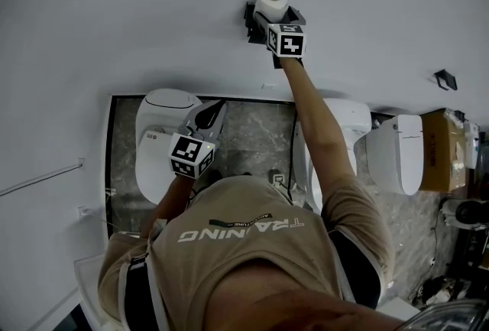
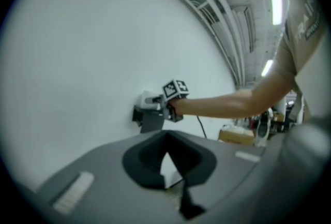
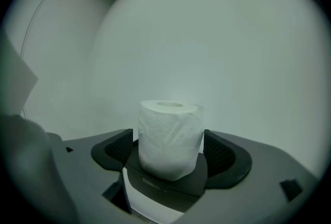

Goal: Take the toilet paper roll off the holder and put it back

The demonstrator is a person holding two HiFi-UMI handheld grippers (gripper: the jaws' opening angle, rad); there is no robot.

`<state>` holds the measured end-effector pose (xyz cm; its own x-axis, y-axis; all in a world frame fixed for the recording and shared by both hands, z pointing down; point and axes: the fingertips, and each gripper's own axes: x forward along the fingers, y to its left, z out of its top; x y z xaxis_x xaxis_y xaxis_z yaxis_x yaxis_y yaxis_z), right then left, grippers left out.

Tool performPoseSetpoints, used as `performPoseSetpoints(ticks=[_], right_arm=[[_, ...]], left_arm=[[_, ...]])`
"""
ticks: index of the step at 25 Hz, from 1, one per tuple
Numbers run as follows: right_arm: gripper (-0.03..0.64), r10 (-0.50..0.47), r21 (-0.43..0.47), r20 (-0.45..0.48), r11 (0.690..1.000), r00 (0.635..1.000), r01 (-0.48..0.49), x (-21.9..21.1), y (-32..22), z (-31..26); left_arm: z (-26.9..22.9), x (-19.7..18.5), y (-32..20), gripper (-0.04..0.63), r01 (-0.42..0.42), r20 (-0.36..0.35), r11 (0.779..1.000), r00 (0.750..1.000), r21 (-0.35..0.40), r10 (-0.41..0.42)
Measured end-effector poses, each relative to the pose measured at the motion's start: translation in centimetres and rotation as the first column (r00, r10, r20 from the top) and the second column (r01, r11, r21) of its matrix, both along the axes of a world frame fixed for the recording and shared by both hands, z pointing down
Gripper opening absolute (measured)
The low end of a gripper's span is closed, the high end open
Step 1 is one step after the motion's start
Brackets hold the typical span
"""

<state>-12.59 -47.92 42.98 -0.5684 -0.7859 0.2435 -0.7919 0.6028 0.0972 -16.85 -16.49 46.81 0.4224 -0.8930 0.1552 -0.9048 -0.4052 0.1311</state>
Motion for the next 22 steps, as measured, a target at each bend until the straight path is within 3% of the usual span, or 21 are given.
performPoseSetpoints(ticks=[9, 15, 22], right_arm=[[0.377, -0.028, 0.058, 0.178, 0.998, 0.984, 0.018, 4.8, 9.0, -1.7], [0.377, -0.130, 0.060, 0.206, 0.991, 0.970, 0.120, 6.6, 18.3, 0.7], [0.376, -0.243, 0.039, 0.280, 0.969, 0.929, 0.242, 9.8, 29.6, 4.7]], left_arm=[[1.2, 0.9, 1.0, -0.002, -0.110, -0.013, 0.994, 0.994, -0.023, 0.109], [2.5, 2.2, 0.9, -0.002, -0.170, -0.034, 0.985, 0.985, -0.038, 0.169], [3.0, 4.9, 3.8, -0.001, -0.176, -0.041, 0.984, 0.984, -0.036, 0.174]])
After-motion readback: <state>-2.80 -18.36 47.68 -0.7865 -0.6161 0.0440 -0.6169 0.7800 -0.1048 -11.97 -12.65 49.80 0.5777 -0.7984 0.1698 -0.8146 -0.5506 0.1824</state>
